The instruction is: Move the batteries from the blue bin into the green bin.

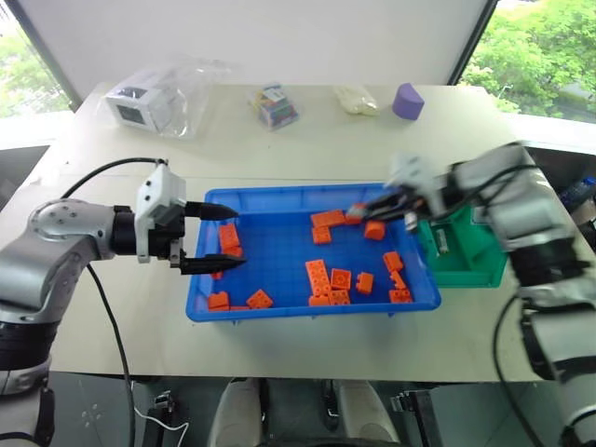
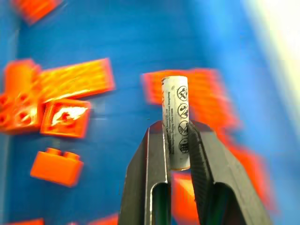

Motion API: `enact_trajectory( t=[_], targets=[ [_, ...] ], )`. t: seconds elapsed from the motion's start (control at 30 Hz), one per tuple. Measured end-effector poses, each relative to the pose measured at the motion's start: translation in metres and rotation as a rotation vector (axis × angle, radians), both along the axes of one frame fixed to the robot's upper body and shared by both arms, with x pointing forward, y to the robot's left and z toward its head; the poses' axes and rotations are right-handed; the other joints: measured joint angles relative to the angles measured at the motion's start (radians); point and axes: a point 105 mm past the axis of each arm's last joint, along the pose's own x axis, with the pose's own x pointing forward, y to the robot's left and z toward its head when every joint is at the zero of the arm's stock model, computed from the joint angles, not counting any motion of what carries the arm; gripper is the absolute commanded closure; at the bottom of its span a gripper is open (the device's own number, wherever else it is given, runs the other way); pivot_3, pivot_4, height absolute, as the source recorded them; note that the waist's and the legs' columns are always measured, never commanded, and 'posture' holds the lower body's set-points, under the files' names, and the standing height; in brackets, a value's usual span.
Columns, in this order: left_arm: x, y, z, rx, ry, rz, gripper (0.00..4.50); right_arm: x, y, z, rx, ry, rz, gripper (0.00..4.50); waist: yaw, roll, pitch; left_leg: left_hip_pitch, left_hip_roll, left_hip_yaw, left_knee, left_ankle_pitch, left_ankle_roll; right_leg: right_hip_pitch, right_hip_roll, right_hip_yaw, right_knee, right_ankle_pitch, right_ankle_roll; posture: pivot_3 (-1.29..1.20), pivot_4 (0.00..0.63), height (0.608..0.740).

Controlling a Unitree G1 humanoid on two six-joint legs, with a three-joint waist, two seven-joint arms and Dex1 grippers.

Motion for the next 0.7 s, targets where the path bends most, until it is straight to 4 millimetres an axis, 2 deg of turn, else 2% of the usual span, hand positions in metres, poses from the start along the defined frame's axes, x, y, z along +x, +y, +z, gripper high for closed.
enact_trajectory(
  t=[0.07,0.17,0.23,0.27,0.47,0.6,0.7],
  targets=[
    [0.003,0.001,-0.001,0.000,-0.001,-0.002,0.00,-0.009,-0.031,0.012,0.032,-0.006,-0.142,4.31,0.001,0.000,0.000,0.000,0.000,0.000,0.000,0.000,0.000,0.000,0.000,0.000,-0.002,0.000,-0.001,0.00,0.150,0.734],
    [0.008,0.004,0.000,0.002,-0.008,-0.013,0.00,-0.023,-0.068,0.005,0.050,0.037,-0.321,4.31,0.002,0.000,0.000,0.000,0.000,0.000,0.000,0.000,0.000,0.001,0.000,0.000,-0.002,0.000,-0.001,0.00,0.150,0.734],
    [0.013,0.006,0.002,0.007,-0.013,-0.016,0.00,-0.030,-0.083,-0.004,0.047,0.055,-0.404,3.41,-0.003,0.000,0.000,0.001,0.000,0.001,0.000,0.000,0.000,0.001,0.000,0.001,-0.002,0.000,0.000,0.00,0.150,0.734],
    [0.014,0.006,0.002,0.010,-0.015,-0.021,0.00,-0.032,-0.085,-0.007,0.052,0.060,-0.417,3.07,-0.008,0.000,0.000,0.000,0.000,0.001,0.000,0.000,0.000,0.001,0.001,0.001,-0.002,0.000,0.000,0.00,0.150,0.734],
    [0.024,-0.002,0.009,0.004,-0.037,-0.061,0.00,-0.043,-0.077,-0.028,0.026,0.050,-0.405,0.05,-0.017,0.000,0.000,0.000,0.000,0.000,0.000,0.000,0.000,0.000,0.001,0.001,-0.002,0.000,0.000,0.00,0.150,0.734],
    [0.024,0.003,0.008,0.014,-0.019,-0.063,0.00,-0.051,-0.082,-0.030,0.017,0.020,-0.363,0.05,-0.016,0.000,0.000,0.000,0.000,0.000,-0.001,0.000,0.000,0.000,0.001,0.001,-0.002,0.000,0.001,0.00,0.150,0.734],
    [0.021,0.015,0.010,0.050,-0.014,-0.045,0.00,-0.065,-0.094,-0.021,-0.024,-0.021,-0.298,0.05,-0.015,0.000,0.000,0.000,0.000,0.000,-0.001,0.000,0.000,0.001,0.001,0.001,-0.003,0.000,0.002,0.00,0.150,0.734]
  ],
)
